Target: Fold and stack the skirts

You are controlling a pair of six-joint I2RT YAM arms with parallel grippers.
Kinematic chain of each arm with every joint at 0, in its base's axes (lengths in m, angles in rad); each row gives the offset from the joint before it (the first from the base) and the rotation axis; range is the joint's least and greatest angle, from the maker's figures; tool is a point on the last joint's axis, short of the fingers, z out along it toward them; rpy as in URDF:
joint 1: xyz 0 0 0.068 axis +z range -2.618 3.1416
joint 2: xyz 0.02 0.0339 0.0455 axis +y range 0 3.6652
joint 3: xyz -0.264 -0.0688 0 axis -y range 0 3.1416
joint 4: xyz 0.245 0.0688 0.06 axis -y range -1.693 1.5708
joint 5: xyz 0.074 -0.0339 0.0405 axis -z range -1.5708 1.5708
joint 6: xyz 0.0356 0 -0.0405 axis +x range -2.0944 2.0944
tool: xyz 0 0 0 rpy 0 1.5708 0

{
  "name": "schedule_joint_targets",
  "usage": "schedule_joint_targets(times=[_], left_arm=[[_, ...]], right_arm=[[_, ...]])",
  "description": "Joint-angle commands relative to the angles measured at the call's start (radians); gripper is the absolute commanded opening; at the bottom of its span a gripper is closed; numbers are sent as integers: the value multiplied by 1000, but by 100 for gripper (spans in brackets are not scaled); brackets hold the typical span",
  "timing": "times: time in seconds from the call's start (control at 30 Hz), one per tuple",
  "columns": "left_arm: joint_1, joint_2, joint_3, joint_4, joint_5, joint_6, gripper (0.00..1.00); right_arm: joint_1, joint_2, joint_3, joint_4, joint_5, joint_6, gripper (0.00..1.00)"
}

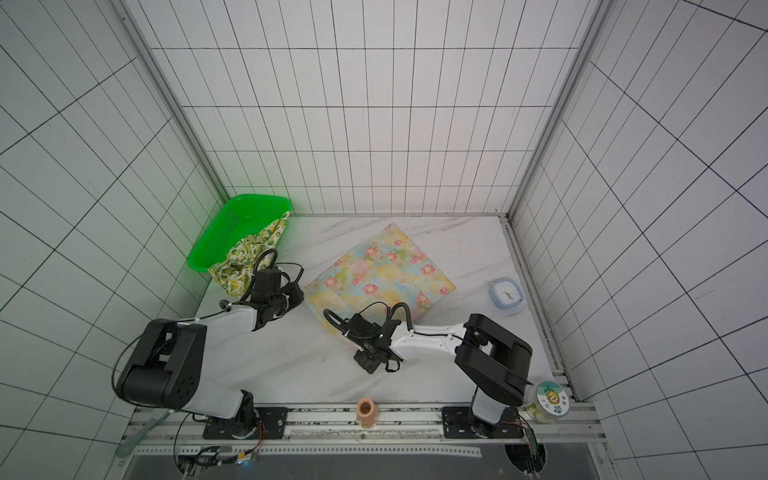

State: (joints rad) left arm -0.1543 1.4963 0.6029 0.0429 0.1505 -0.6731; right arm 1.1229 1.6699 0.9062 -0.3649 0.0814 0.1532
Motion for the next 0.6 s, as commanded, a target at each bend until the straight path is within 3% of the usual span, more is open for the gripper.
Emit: schedule_joint_targets(times=[0.0,0.17,0.3,0.57], left_arm=[[2,-10,20,13,6,-16,0],[2,-15,20,13,4,-14,0],[2,-17,22,21,19,-29,0],[2,-49,61,21,29,-67,0]], right_arm=[[17,34,47,-50,-8,-10,28],[29,46,45,-54,0,-9,26],[33,53,45,-49,-14,-11,0],[27,-11,77,-72,-19,-37,0]])
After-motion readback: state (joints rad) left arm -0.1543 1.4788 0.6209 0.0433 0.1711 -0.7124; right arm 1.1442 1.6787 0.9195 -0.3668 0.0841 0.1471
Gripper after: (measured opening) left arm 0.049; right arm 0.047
